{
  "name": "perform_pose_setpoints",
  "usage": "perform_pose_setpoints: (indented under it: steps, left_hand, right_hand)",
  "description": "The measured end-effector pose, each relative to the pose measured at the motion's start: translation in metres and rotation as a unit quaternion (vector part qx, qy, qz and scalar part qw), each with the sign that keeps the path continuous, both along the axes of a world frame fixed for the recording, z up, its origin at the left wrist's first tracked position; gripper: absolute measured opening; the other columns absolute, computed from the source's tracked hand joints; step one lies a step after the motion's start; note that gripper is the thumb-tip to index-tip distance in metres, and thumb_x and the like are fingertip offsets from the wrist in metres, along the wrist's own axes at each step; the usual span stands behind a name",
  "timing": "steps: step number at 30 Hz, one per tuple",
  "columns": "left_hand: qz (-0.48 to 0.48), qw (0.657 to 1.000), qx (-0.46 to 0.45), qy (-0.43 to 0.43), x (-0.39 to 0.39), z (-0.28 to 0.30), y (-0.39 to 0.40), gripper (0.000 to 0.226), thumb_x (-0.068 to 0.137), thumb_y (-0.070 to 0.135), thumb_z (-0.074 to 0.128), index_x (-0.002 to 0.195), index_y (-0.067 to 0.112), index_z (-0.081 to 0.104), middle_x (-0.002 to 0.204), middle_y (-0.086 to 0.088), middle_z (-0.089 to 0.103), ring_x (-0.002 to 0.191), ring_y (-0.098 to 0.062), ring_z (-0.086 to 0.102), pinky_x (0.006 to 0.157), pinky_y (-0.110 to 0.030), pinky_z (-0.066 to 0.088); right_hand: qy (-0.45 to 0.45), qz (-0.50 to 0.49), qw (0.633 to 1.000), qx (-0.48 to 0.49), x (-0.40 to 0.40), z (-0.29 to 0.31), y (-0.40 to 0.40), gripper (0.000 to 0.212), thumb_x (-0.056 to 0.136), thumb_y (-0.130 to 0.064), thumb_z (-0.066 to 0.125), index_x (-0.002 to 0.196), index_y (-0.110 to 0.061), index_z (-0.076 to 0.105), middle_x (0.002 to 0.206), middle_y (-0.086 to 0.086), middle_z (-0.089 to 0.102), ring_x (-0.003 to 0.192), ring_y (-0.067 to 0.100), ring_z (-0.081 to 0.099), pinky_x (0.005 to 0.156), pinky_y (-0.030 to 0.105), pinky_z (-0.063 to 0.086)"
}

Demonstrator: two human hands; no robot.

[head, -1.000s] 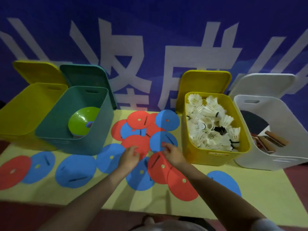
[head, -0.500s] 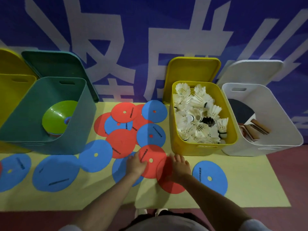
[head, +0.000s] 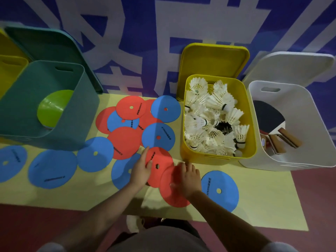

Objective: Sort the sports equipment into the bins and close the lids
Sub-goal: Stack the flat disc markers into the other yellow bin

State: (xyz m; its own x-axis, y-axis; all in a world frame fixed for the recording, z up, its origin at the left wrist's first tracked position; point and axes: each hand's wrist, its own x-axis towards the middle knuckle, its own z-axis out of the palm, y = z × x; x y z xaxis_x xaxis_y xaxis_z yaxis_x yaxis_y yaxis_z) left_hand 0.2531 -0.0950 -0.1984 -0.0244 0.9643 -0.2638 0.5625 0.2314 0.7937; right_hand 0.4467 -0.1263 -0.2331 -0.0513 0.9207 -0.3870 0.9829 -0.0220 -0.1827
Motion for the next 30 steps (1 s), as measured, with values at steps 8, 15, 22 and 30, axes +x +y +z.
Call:
perform_pose_setpoints:
  steps: [8,15,22,30]
  left_hand:
    - [0.05,0.995,0.013,-0.088,-0.05,0.024,0.016,0.049,0.09,0.0,0.055,0.136,0.017,0.049,0.131,0.003,0.053,0.122,-0.011,0.048,0.1,-0.019,0.034]
    - [0.072,0.98,0.083,-0.169,-0.114,0.084,0.069,0.048,0.089,0.002,0.055,0.134,0.018,0.051,0.131,0.002,0.054,0.12,-0.015,0.051,0.107,-0.031,0.038]
    - [0.085,0.942,0.192,-0.262,-0.224,0.175,0.102,0.051,0.09,-0.003,0.053,0.136,0.017,0.046,0.131,0.001,0.054,0.115,-0.011,0.053,0.098,-0.021,0.039]
    - [0.199,0.902,0.244,-0.295,-0.339,0.221,0.136,0.048,0.091,0.0,0.053,0.134,0.019,0.049,0.126,0.001,0.056,0.112,-0.014,0.054,0.1,-0.032,0.044]
  right_hand:
    - [0.346,-0.183,0.92,-0.002,-0.011,0.03,-0.001,0.019,0.085,-0.017,0.062,0.099,-0.027,0.052,0.072,-0.009,0.059,0.068,0.015,0.057,0.071,0.038,0.047]
    - [0.5,-0.334,0.795,0.085,-0.085,0.062,0.039,0.027,0.09,-0.008,0.057,0.116,-0.015,0.061,0.118,0.008,0.063,0.109,0.024,0.06,0.094,0.038,0.049]
    - [0.575,-0.406,0.678,0.212,-0.217,0.139,0.094,0.026,0.097,-0.002,0.044,0.12,-0.013,0.05,0.093,0.005,0.06,0.077,0.018,0.055,0.073,0.033,0.046]
    - [0.62,-0.39,0.645,0.218,-0.324,0.199,0.163,0.031,0.089,0.004,0.042,0.116,-0.006,0.053,0.071,0.006,0.051,0.051,0.009,0.041,0.043,0.017,0.037]
